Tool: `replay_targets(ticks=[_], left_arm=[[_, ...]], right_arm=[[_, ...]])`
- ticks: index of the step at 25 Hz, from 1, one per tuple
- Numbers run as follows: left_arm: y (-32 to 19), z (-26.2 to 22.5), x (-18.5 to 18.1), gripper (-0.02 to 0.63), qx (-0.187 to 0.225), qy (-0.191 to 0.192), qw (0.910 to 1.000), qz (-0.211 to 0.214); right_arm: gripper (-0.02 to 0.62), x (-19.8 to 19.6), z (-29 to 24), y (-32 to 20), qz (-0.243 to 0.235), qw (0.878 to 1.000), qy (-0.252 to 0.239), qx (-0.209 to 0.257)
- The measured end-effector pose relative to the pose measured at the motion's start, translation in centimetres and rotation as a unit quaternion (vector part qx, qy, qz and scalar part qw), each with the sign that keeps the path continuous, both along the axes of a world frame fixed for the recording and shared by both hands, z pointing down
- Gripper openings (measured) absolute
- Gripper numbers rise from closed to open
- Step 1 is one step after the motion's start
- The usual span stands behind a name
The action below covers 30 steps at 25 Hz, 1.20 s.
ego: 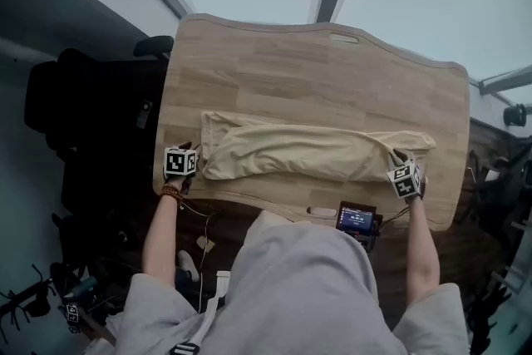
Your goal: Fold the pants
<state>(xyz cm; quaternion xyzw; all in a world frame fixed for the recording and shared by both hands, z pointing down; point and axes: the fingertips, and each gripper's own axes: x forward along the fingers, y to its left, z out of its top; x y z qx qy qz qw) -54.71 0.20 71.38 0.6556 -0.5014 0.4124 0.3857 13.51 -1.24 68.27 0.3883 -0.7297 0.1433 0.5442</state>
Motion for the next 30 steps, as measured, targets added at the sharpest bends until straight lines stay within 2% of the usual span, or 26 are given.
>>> replay_targets(ticks=[4, 6, 9, 13, 14, 15, 17, 18, 22, 23, 24, 27, 29, 30], left_arm=[[-0.3, 2.5, 4.6, 0.114, -0.011, 0.073, 0.9958, 0.053], [-0.2, 3.2, 7.1, 0.085, -0.017, 0.095, 0.9917, 0.085], [0.7, 3.8, 9.8, 0.084, -0.025, 0.101, 0.9856, 0.134], [1.2, 3.5, 12.2, 0.084, -0.009, 0.155, 0.9809, 0.118], [1.4, 3.9, 12.4, 0.084, -0.010, 0.146, 0.9813, 0.124], [1.6, 4.5, 12.3, 0.082, -0.010, 0.121, 0.9822, 0.143], [1.6, 5.2, 11.9, 0.008, -0.002, 0.067, 0.9797, 0.189], [1.2, 4.7, 11.6, 0.006, 0.006, 0.057, 0.9781, 0.200], [-2.1, -0.6, 10.1, 0.005, 0.065, 0.081, 0.9786, 0.177], [-2.5, -1.4, 9.7, 0.005, 0.064, 0.093, 0.9770, 0.181], [-2.4, -1.4, 9.7, 0.006, 0.046, 0.107, 0.9743, 0.193], [1.2, 1.6, 10.7, 0.014, -0.049, 0.140, 0.9590, 0.241], [3.5, 3.8, 11.8, 0.123, -0.084, 0.150, 0.9536, 0.247], [4.0, 4.4, 12.2, 0.135, -0.087, 0.151, 0.9551, 0.240]], right_arm=[[0.054, 2.7, 0.8, 4.8, 0.084, 0.996, 0.014, -0.031], [0.054, 3.0, 0.8, 6.6, 0.109, 0.992, 0.026, -0.049], [0.052, 2.3, 0.8, 7.7, 0.106, 0.992, 0.043, -0.054], [0.046, 0.1, 0.0, 7.1, 0.095, 0.993, 0.051, -0.044], [0.046, -0.5, -0.1, 6.9, 0.091, 0.994, 0.050, -0.041], [0.046, -1.1, -0.2, 6.6, 0.085, 0.994, 0.050, -0.040], [0.046, -2.5, -0.3, 6.3, 0.066, 0.996, 0.050, -0.040], [0.046, -3.2, -0.4, 6.1, 0.055, 0.996, 0.050, -0.041], [0.044, -5.0, -0.8, 5.5, 0.022, 0.998, 0.053, -0.035], [0.044, -5.3, -0.8, 5.4, 0.021, 0.998, 0.051, -0.034], [0.044, -5.5, -0.7, 5.4, 0.022, 0.998, 0.049, -0.034], [0.044, -6.0, -0.1, 5.8, 0.024, 0.998, 0.047, -0.041], [0.044, -6.3, 0.1, 6.3, 0.023, 0.998, 0.045, -0.048], [0.044, -6.5, 0.1, 6.4, 0.022, 0.998, 0.044, -0.050]])
